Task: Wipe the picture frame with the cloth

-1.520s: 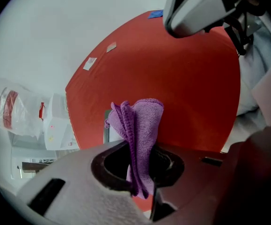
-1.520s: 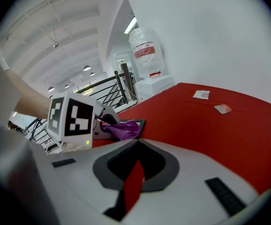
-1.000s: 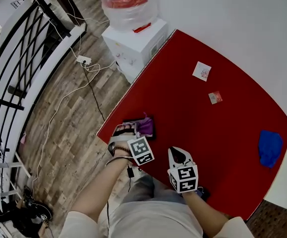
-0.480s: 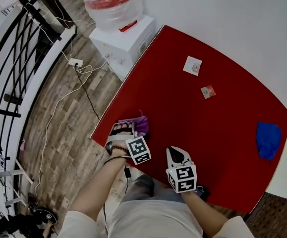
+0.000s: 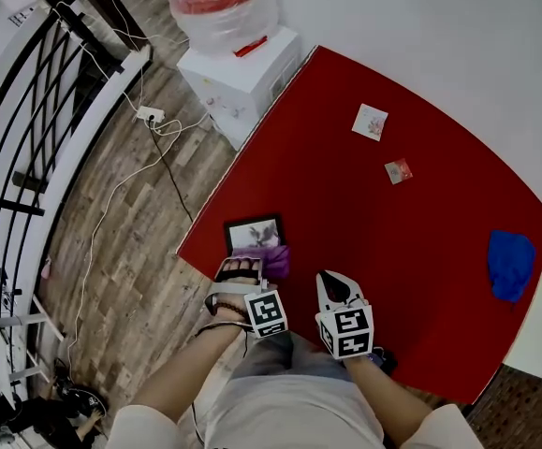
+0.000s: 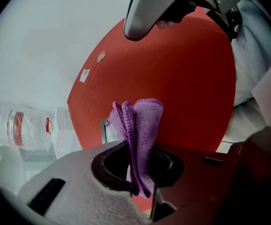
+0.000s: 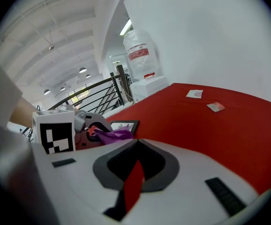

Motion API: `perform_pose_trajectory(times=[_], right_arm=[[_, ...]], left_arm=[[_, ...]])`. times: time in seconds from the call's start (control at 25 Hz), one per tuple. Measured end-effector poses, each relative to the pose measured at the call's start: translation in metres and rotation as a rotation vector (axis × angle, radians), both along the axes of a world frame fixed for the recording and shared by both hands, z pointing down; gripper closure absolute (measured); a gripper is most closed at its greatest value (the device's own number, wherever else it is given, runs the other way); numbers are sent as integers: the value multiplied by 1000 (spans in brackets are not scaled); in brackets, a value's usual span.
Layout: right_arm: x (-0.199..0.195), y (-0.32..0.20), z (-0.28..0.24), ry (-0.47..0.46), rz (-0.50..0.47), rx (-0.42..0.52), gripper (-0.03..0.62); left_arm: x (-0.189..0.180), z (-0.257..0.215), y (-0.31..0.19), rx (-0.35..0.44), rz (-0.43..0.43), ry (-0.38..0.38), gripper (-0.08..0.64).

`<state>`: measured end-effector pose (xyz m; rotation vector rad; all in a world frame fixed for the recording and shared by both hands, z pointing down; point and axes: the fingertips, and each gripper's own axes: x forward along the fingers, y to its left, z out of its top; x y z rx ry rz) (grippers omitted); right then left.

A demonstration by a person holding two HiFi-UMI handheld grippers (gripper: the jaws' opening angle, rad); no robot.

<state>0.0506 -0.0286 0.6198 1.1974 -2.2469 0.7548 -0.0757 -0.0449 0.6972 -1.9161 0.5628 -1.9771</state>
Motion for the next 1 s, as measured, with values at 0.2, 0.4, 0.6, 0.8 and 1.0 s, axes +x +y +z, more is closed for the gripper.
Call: perform_pose_trajectory(times=[0.2, 0.4, 0.6, 0.8, 1.0], right_arm=[[-2, 4, -1, 4, -13, 7, 588], [-8, 4, -22, 2, -40, 41, 588], [-21, 11, -58, -18, -58, 51, 588], [-42, 25, -83, -51, -83, 57, 588], [-55, 26, -95, -47, -104, 74, 588]], left_arm=[[-1, -3, -4, 23, -50, 53, 499], [7, -58, 4, 53, -347, 486, 499], [0, -131, 45, 93, -680, 954, 499], [-25, -177, 68, 214, -843, 1139, 499], [-41, -187, 76, 314, -918, 1205, 499]])
